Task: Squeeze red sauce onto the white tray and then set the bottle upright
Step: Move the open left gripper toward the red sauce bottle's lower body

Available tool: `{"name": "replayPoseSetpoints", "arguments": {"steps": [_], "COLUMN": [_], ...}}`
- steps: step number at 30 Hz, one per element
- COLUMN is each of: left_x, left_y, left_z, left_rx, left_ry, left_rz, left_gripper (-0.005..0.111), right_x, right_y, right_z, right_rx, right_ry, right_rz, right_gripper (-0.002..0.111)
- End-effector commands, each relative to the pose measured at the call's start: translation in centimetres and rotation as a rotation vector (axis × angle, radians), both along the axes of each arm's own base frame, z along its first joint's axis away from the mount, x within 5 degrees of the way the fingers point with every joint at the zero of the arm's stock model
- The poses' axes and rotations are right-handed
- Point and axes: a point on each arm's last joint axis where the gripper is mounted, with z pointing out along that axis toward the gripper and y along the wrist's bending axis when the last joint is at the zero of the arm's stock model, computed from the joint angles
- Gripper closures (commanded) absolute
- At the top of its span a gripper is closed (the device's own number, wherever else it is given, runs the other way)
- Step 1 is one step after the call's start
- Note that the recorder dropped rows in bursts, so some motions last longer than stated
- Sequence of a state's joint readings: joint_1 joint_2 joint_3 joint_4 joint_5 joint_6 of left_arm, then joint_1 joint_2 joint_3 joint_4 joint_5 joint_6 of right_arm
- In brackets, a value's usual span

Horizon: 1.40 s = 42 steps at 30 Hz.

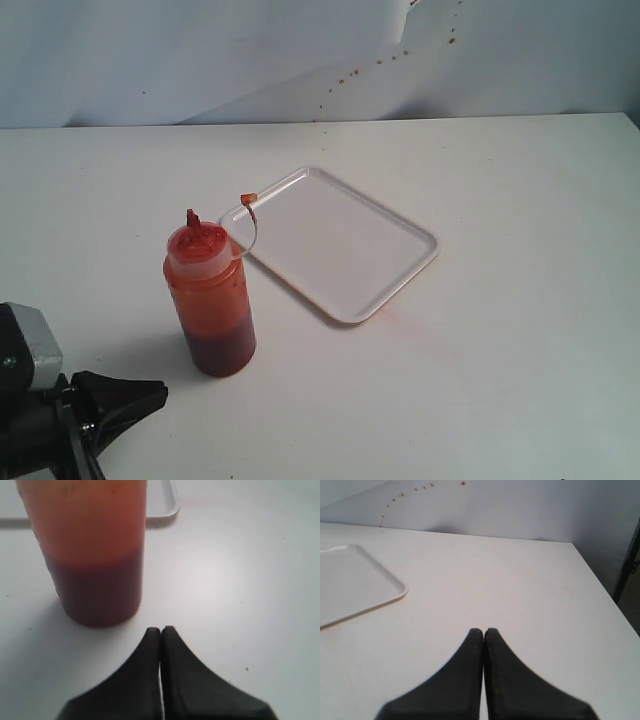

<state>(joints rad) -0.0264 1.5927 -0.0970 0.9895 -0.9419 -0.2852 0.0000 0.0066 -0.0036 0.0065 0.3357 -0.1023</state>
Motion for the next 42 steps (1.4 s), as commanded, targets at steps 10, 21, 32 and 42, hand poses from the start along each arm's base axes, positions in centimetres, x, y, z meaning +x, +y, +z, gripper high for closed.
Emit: {"name": "replayPoseSetpoints", "arguments": {"steps": [10,21,32,42], "left_x": [0.9,1.0,1.0,1.6], "left_y": [0.5,-0.3,-0.2,0.0], "left_z": [-0.2,1.2,0.9,0.7], "left_rx": [-0.011,-0.150,-0.126,-0.086], "left_ry": [-0.015,-0.121,-0.104,-0.090], "left_rz": [0.106,0.050,0.061,0.081], "left_gripper": [0.045,0.002,0.002,0.002], "right_x": [0.0,0.0,0.0,0.0], "right_y": [0.0,0.0,0.0,0.0], "right_z": [-0.1,-0.1,-0.1,-0.1], "right_rx": [0.007,0.007,0.007,0.007], "right_ry": [-0.004,-0.004,-0.004,-0.004], "right_rz": [0.000,0.000,0.000,0.000], "right_gripper": [0.108,0.108,0.108,0.108]}}
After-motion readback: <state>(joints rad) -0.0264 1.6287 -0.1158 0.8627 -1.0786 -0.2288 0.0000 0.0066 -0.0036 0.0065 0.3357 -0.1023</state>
